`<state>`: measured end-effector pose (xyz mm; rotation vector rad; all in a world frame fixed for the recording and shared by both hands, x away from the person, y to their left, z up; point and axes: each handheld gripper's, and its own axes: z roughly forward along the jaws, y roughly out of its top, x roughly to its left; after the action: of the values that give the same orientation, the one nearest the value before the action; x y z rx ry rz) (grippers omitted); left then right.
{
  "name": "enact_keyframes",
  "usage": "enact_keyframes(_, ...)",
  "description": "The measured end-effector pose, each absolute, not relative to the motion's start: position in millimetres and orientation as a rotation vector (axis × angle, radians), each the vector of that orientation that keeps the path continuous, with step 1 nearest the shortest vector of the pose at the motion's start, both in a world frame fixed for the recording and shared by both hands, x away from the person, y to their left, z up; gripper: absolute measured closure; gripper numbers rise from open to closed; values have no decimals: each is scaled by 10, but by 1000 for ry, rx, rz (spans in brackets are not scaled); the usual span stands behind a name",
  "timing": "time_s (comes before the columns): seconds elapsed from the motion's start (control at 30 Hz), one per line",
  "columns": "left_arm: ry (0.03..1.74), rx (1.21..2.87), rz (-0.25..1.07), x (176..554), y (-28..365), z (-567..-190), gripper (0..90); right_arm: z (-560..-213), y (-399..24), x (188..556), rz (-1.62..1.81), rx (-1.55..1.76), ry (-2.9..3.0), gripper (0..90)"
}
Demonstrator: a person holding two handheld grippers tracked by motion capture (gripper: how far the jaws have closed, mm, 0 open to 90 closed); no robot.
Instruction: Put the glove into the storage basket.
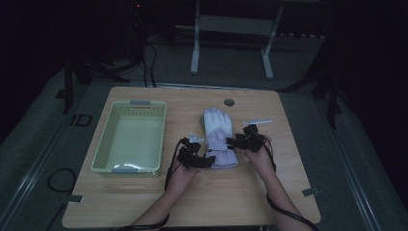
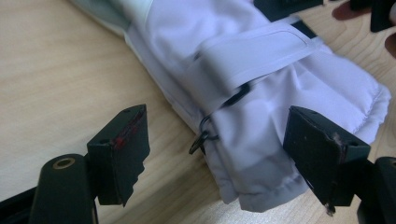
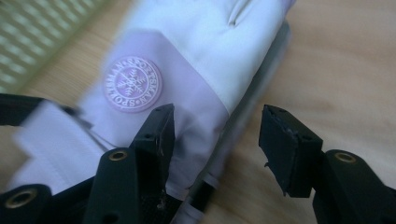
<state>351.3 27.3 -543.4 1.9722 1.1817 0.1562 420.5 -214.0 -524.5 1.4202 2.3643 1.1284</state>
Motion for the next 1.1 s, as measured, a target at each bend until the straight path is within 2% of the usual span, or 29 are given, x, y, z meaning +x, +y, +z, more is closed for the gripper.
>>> enact_keyframes(0.17,1196,1959,50,3582,302,-5559,245,-5406,-2216,4293,1195,1692,2393,450)
enact_keyframes(0.3,1173,1941,-50,3625,336,-5619,348,-5497,-2283,4345,1277,1831,2416,452)
enact_keyframes(0.33,1153,1945,-69,3632,335,-5625,389,-5508,-2290,4353,1292,1847,2426,473)
enact_keyframes(0.37,1139,1945,-98,3640,334,-5624,487,-5534,-2304,4367,1342,1864,2449,539)
enact_keyframes(0.4,1135,1954,-98,3645,328,-5620,487,-5534,-2304,4367,1342,1864,2449,539)
enact_keyframes(0.43,1134,1960,-106,3649,324,-5615,497,-5540,-2301,4371,1362,1871,2455,576)
enact_keyframes(0.6,1135,1961,-146,3665,335,-5598,670,-5494,-2241,4354,1318,1808,2479,720)
enact_keyframes(0.67,1138,1971,-142,3663,329,-5571,710,-5439,-2196,4318,1264,1742,2474,760)
enact_keyframes(0.83,1136,1992,-133,3651,327,-5522,740,-5282,-2048,4212,1142,1624,2448,788)
enact_keyframes(1.1,1104,2006,-104,3628,364,-5337,744,-5129,-2002,4150,1151,1577,2421,794)
